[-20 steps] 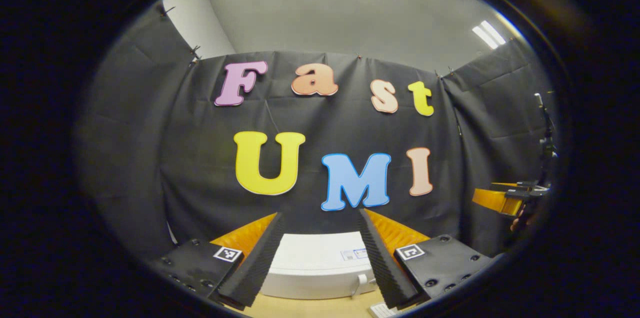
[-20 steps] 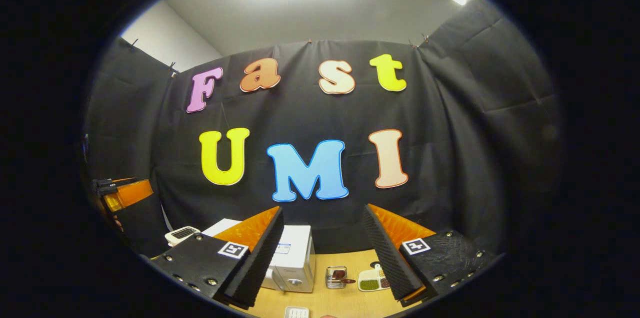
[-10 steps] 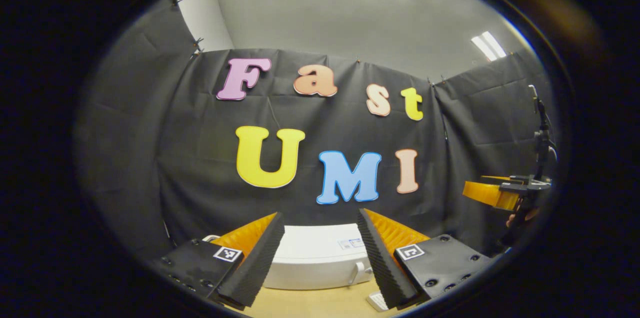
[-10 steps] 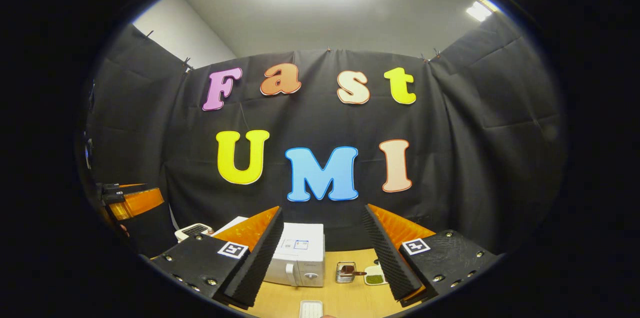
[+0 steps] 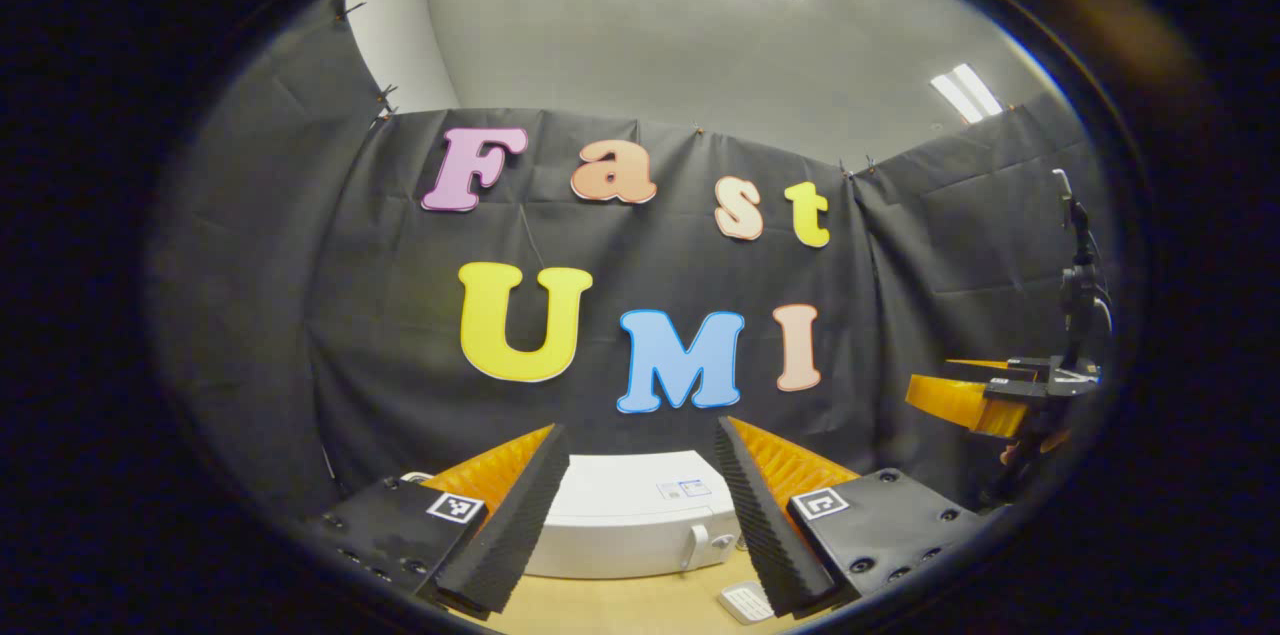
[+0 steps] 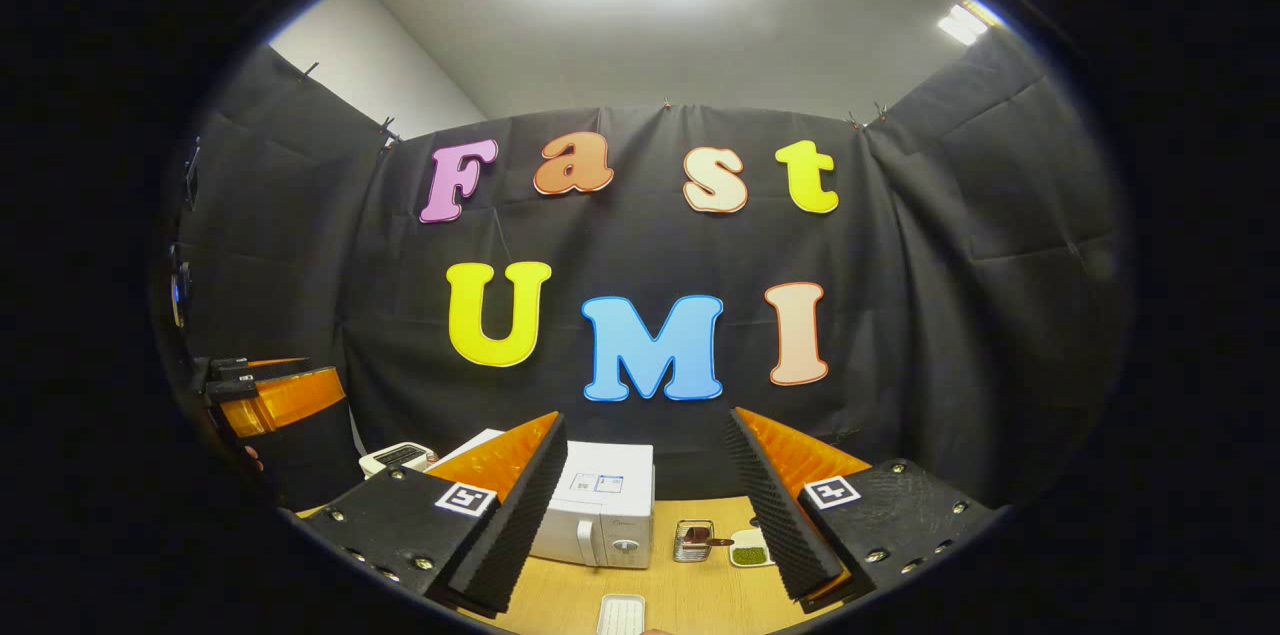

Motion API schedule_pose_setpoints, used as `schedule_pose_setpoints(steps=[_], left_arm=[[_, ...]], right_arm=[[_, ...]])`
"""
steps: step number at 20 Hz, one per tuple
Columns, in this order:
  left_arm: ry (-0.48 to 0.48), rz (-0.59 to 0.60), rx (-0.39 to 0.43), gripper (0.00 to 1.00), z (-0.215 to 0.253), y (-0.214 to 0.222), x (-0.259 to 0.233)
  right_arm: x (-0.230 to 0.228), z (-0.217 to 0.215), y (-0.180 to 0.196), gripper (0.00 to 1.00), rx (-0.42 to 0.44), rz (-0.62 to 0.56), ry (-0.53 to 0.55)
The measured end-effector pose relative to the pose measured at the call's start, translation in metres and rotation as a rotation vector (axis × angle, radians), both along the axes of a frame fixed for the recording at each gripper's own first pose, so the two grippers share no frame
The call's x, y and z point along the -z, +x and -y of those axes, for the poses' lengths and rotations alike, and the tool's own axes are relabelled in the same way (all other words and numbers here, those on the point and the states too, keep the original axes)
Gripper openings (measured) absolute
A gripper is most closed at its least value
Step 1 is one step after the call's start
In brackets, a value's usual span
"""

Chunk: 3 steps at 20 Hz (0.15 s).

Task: Open the microwave oven with the left hand, put the food in, and close the microwave oven.

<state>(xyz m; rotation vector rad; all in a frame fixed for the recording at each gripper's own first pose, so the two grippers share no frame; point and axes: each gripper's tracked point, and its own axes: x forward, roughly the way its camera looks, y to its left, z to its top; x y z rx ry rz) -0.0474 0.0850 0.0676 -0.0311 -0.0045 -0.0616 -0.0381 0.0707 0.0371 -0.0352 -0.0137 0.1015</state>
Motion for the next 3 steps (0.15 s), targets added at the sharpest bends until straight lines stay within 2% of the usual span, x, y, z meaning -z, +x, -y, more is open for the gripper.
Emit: schedule_pose_setpoints(steps=[3], left_arm=[[-0.006, -0.002, -0.017, 0.94, 0.024, 0.007, 0.003]], right_arm=[[0.007, 0.021, 0.006, 0.96, -0.013, -0.014, 0.007]])
